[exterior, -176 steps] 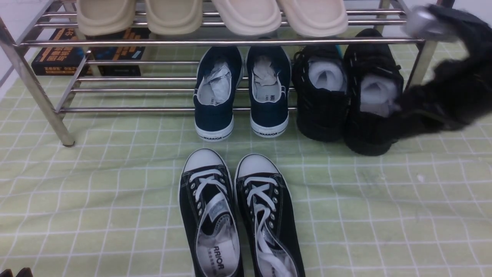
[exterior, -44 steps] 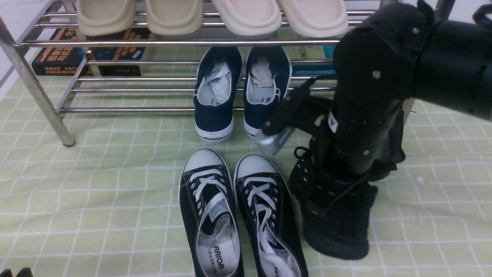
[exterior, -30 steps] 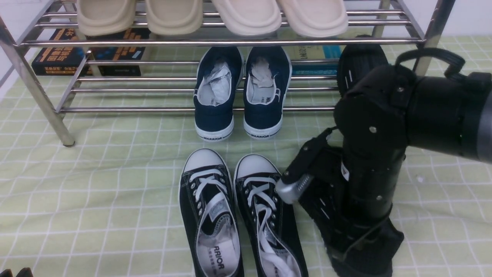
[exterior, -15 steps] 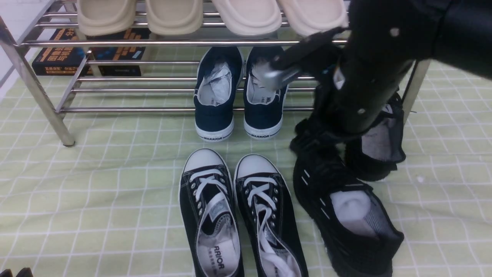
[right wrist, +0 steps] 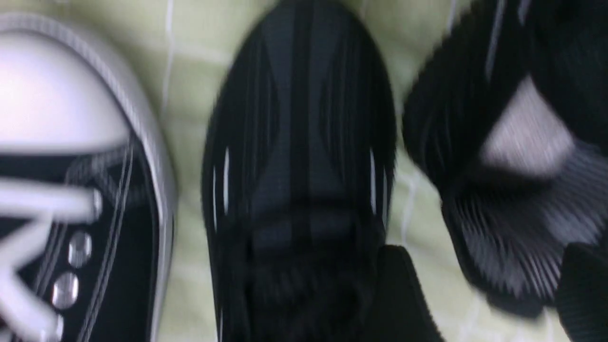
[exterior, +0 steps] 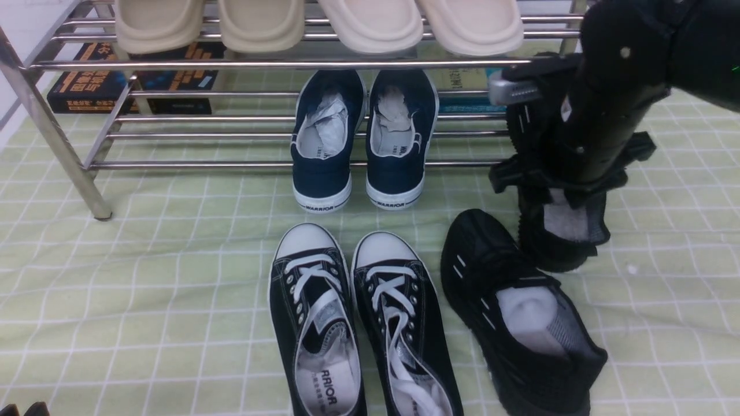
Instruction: Take the shoes off the shelf with your hand from the green coffee tablecloth.
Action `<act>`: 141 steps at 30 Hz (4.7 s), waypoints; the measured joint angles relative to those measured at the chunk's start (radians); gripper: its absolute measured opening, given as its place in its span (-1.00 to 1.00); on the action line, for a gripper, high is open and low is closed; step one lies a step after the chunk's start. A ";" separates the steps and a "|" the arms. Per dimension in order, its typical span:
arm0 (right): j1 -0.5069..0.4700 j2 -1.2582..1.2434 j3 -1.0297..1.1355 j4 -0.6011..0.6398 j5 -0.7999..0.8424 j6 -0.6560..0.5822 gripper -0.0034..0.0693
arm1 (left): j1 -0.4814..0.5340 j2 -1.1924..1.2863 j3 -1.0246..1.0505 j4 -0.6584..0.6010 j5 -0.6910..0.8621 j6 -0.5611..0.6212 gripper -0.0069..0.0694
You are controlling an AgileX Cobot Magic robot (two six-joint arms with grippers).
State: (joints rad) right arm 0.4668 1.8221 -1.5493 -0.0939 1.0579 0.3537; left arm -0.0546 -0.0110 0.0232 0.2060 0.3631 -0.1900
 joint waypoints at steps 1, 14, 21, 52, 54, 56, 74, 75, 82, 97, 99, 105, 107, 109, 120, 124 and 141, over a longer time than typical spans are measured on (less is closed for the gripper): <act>0.000 0.020 0.000 -0.017 -0.028 0.012 0.31 | 0.000 0.000 0.000 0.000 0.000 0.000 -0.31; 0.000 0.111 0.000 -0.147 -0.108 0.104 -0.75 | 0.000 0.000 0.000 0.000 0.000 0.000 -0.31; 0.000 -0.017 0.003 -0.054 0.048 -0.014 -0.89 | 0.000 0.000 0.000 0.000 0.000 0.000 -0.30; 0.003 -0.386 0.536 -0.034 0.121 -0.094 -0.87 | 0.000 0.000 0.000 0.000 0.000 0.000 -0.29; 0.003 -0.383 0.547 -0.037 0.086 -0.093 -0.87 | 0.000 0.000 0.000 0.000 0.000 0.000 -0.28; 0.003 -0.371 0.548 -0.042 0.046 -0.090 -0.87 | 0.000 0.000 0.000 0.000 0.000 0.000 -0.27; 0.003 -0.226 0.509 0.050 -0.055 -0.057 -0.84 | 0.000 0.000 0.000 0.001 0.000 0.000 -0.24; 0.005 -0.216 0.509 0.070 -0.058 -0.057 -0.82 | 0.000 0.000 0.000 0.001 0.000 0.000 -0.24; 0.046 -0.214 0.506 0.122 -0.066 -0.042 -0.44 | 0.000 0.000 0.000 0.001 0.000 0.000 -0.22; 0.053 -0.364 0.242 0.161 0.155 -0.146 0.48 | 0.000 0.000 0.000 0.001 0.000 0.000 -0.20; 0.053 -0.425 0.238 0.161 0.165 -0.171 0.45 | 0.000 0.000 0.000 0.002 0.000 0.000 -0.20; 0.053 -0.681 0.237 0.154 0.187 -0.214 0.04 | 0.000 0.000 0.000 0.002 0.000 0.000 -0.19; 0.053 -0.765 0.239 0.145 0.190 -0.214 -0.16 | 0.000 0.000 0.000 0.002 0.000 0.000 -0.19; 0.053 -0.821 0.250 0.140 0.190 -0.214 -0.30 | 0.000 0.000 0.000 0.002 0.000 0.000 -0.19; 0.053 -1.316 0.710 0.132 -0.113 -0.214 -0.95 | 0.000 0.000 0.000 0.002 0.000 0.000 -0.19; 0.053 -1.383 0.881 0.137 -0.317 -0.214 -0.95 | 0.000 0.000 0.000 0.002 0.000 0.000 -0.19; 0.053 -1.397 1.013 0.166 -0.500 -0.214 -0.92 | 0.000 0.000 0.000 0.002 0.000 0.000 -0.19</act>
State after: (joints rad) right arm 0.5200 0.4250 -0.5363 0.0726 0.5583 0.1402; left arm -0.0546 -0.0110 0.0232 0.2079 0.3631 -0.1900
